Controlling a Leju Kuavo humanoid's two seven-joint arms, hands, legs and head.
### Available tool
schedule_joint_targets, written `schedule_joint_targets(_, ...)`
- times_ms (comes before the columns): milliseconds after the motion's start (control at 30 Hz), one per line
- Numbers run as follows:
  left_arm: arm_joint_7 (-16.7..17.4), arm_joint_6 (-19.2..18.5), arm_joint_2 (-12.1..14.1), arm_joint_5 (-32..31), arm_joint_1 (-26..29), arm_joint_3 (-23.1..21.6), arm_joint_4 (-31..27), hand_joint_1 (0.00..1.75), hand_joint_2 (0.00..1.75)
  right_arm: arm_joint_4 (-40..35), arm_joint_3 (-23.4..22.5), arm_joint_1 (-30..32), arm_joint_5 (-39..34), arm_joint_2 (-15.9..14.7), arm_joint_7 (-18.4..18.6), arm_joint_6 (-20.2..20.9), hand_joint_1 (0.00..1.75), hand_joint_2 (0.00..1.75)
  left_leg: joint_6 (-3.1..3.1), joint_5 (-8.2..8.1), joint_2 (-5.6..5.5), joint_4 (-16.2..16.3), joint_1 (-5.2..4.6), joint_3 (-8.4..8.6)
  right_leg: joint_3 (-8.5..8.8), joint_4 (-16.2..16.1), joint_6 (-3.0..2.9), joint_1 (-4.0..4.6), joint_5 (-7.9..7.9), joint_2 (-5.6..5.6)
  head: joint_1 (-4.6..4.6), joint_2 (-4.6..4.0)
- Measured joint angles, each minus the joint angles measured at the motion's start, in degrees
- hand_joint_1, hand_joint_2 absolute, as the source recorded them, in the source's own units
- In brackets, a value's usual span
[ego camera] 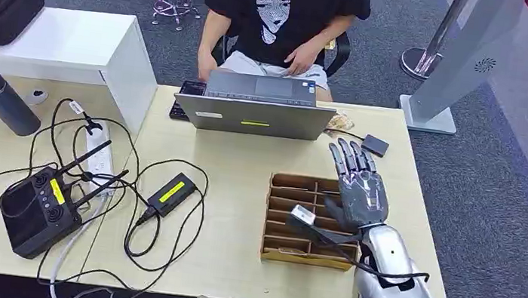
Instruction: Pass the card to the sensor for recognition and then transmit it.
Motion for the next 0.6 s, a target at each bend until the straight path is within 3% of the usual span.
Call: schedule_joint_targets(600,0.07,0.00,-0.02,-0.17,0.00,0.37,0.00,0.00,1.75,0.00,-1.03,0.17,-0.22,-0.07,-0.20,0.02,0.00,1.75,0.00,0.00,0.00,0.00,0.00,0.00,0.00,0.00,0.00,0.00,0.00,0.00,0.00,0.00)
